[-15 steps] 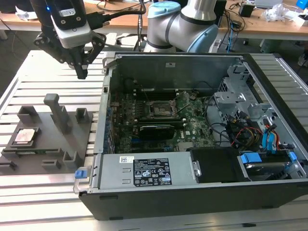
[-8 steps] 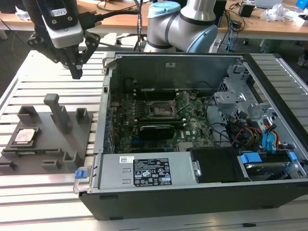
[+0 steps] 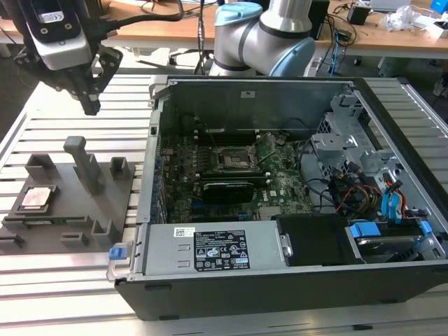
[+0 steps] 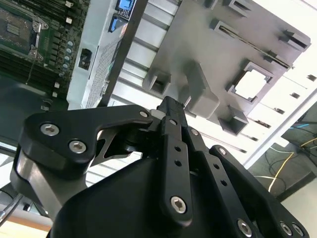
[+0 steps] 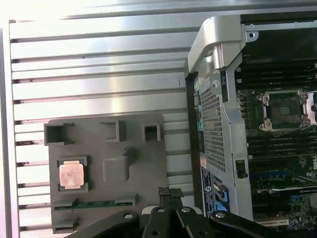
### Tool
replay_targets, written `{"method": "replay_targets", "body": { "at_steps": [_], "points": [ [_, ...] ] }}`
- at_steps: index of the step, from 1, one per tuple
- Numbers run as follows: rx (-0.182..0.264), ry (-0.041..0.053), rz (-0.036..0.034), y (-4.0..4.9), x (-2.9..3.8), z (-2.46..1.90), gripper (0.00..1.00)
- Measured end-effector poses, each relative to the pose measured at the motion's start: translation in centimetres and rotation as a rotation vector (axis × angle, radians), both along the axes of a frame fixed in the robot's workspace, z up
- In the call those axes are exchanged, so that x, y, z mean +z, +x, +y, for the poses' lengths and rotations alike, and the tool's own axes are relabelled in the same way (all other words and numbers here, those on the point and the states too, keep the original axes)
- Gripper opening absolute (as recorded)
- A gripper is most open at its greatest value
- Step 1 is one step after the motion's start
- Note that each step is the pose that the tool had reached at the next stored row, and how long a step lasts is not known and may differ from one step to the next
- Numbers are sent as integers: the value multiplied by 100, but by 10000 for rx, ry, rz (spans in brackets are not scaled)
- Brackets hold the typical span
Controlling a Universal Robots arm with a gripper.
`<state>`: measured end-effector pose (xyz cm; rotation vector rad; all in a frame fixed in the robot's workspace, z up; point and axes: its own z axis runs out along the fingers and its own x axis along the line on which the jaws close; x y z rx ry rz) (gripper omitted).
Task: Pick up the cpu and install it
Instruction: 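Reach for the cpu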
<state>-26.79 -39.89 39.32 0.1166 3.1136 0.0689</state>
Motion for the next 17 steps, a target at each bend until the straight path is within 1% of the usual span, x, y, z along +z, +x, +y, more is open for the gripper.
{"method": "replay_targets", "body": {
  "at_steps": [7, 8, 10, 11, 14, 16, 17],
  "points": [
    [0, 0, 1, -133, 0, 0, 11],
    [0, 0, 1, -169, 0, 0, 11],
    [0, 0, 0, -199, 0, 0, 11],
    [0, 0, 1, -239, 0, 0, 11],
    [-1, 0, 1, -316, 0, 0, 11],
    [0, 0, 0, -347, 0, 0, 11],
    [0, 0, 1, -381, 0, 0, 11]
  ]
}}
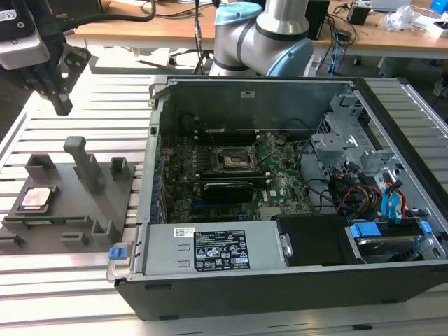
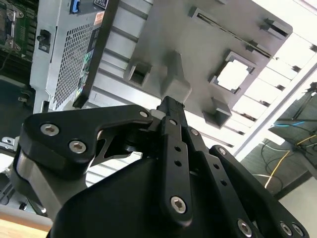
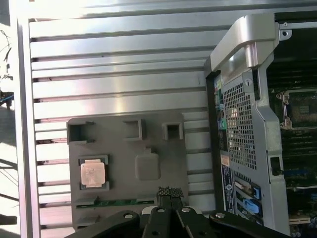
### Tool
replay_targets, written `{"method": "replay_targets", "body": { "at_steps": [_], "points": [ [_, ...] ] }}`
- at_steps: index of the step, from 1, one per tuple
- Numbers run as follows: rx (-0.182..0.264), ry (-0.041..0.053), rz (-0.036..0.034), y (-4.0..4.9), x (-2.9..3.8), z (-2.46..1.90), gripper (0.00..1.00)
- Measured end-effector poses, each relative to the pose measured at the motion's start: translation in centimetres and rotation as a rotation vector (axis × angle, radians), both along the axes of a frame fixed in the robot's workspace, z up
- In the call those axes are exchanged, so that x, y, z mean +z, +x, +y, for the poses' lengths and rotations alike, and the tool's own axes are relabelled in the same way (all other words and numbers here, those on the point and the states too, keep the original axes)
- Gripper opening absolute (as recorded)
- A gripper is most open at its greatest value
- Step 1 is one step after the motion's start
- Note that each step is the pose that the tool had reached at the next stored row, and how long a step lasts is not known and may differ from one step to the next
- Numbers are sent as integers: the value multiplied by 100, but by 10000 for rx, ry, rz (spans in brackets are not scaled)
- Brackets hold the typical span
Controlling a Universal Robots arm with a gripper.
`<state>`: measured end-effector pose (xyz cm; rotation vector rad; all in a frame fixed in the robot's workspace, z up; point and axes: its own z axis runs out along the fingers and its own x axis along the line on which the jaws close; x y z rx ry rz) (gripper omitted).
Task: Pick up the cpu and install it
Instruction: 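Reach for the cpu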
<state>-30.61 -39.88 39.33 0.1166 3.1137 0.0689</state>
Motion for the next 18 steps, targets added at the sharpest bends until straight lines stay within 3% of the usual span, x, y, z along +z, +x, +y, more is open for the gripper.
{"method": "replay_targets", "body": {
  "at_steps": [18],
  "points": [
    [0, 0, -1, -339, 0, 0, 11]
  ]
}}
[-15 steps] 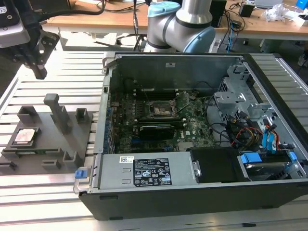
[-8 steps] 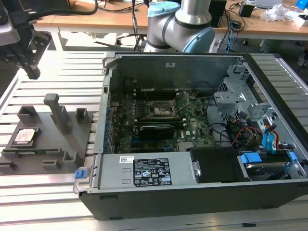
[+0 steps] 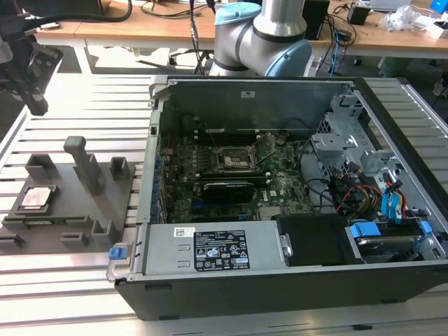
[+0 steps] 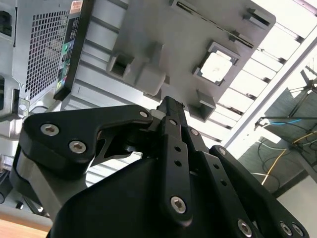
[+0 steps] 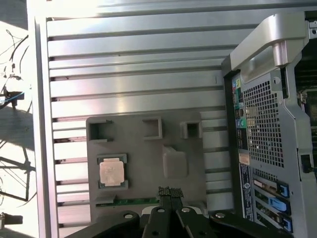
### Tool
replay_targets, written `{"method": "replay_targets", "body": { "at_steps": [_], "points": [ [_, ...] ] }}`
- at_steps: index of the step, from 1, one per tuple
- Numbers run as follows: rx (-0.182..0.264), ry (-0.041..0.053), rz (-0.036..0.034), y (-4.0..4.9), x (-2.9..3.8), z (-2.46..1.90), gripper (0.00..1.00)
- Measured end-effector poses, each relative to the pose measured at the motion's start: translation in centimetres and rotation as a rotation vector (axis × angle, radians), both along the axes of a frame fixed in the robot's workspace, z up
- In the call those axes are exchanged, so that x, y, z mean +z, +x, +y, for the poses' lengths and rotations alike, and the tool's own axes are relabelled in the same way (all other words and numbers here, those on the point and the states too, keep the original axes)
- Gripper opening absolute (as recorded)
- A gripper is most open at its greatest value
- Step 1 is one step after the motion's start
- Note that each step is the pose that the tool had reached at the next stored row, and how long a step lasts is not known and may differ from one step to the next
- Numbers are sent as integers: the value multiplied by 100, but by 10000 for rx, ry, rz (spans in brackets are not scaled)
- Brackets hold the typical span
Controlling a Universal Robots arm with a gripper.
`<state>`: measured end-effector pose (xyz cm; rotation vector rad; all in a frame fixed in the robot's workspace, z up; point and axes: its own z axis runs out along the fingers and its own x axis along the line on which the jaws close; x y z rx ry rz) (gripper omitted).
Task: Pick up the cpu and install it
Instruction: 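Reach for the cpu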
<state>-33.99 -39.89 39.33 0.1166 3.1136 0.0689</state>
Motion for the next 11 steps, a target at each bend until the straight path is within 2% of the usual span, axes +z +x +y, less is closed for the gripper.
{"method": "replay_targets", "body": {
  "at_steps": [11],
  "points": [
    [-1, 0, 0, -205, 0, 0, 11]
  ]
}}
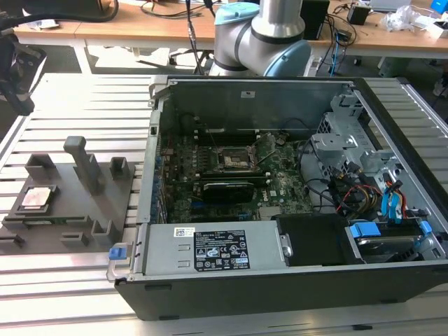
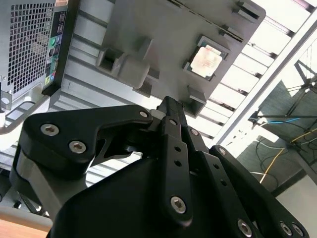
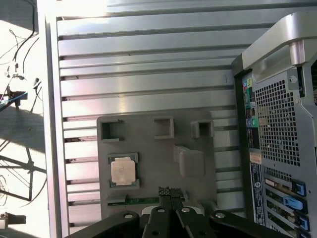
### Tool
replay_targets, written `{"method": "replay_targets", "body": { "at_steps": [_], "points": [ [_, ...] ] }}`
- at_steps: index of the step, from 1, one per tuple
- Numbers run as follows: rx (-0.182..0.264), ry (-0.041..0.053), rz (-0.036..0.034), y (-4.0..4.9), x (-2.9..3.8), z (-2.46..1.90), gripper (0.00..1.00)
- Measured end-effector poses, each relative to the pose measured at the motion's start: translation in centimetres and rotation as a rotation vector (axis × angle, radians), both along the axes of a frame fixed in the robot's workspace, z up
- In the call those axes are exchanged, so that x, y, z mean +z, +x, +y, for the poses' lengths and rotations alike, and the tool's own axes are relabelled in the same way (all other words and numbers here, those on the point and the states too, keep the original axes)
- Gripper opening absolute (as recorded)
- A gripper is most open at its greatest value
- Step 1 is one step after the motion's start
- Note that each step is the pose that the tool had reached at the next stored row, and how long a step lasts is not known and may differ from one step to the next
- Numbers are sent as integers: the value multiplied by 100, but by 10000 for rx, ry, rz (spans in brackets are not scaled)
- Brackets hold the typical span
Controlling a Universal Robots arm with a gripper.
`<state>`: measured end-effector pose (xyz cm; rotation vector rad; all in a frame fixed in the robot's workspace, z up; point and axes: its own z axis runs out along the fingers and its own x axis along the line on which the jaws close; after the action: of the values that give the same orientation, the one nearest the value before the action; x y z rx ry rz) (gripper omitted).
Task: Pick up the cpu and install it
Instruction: 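Reach for the cpu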
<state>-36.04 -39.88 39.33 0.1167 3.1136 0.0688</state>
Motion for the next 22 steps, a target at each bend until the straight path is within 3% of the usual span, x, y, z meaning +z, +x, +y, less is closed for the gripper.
{"method": "replay_targets", "body": {
  "at_steps": [11, 22],
  "points": [
    [1, 0, 0, -150, 0, 0, 11],
    [1, 0, 0, -413, 0, 0, 11]
  ]
}}
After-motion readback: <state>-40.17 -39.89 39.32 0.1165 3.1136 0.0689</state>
